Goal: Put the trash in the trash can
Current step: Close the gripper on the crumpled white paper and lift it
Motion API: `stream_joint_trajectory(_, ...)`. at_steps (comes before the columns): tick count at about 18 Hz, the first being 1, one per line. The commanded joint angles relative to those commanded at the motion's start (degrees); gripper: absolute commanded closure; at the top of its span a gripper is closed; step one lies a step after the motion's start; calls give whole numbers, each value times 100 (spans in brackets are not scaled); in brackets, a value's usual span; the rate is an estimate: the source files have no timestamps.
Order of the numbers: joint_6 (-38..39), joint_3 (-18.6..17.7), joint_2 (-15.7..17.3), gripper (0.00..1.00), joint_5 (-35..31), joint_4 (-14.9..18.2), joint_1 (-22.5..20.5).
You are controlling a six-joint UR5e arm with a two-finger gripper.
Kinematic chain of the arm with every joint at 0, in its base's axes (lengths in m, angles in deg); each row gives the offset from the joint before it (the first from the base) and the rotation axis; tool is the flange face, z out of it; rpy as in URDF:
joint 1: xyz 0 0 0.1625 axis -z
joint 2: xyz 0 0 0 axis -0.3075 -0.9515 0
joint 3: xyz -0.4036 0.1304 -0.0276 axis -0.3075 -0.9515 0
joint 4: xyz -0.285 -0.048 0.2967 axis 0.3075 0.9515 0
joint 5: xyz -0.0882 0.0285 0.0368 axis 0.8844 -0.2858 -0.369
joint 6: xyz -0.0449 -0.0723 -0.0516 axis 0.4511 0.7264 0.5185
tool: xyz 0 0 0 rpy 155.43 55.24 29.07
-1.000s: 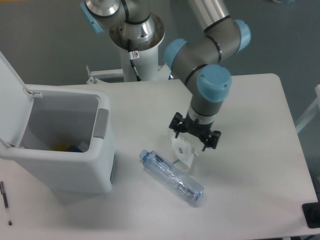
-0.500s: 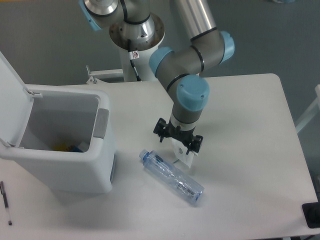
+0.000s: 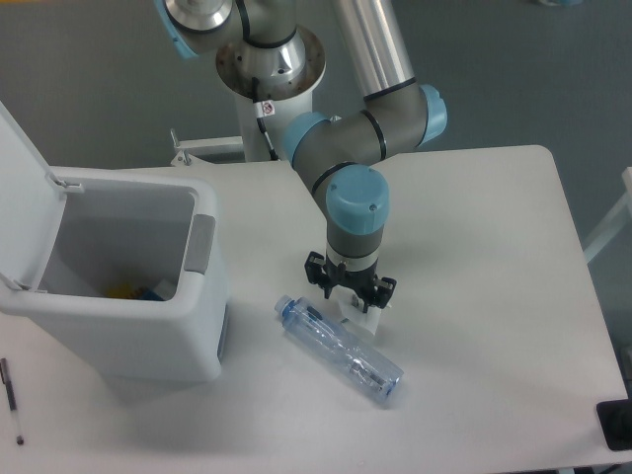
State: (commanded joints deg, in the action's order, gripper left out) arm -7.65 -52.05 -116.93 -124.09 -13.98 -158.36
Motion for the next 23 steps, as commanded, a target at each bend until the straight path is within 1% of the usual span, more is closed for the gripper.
stream_joint_trajectory(1,0,9,0,90,0,0,0)
stream_joint_trajectory(10,-9,0,35,90,9,0,-17)
stream_joint_trajectory(13,-52,0,79,90,53,9,-184)
stream_joint_trajectory(15,-62,0,228,91,114,26,-359)
stream_joint_trajectory(17,-70,26,272,91,403,35,-535)
stream_joint_trajectory(21,-35,193,307,91,921,53,-641)
stream_joint_trajectory(23,9,228,378,91,1351,53,-764)
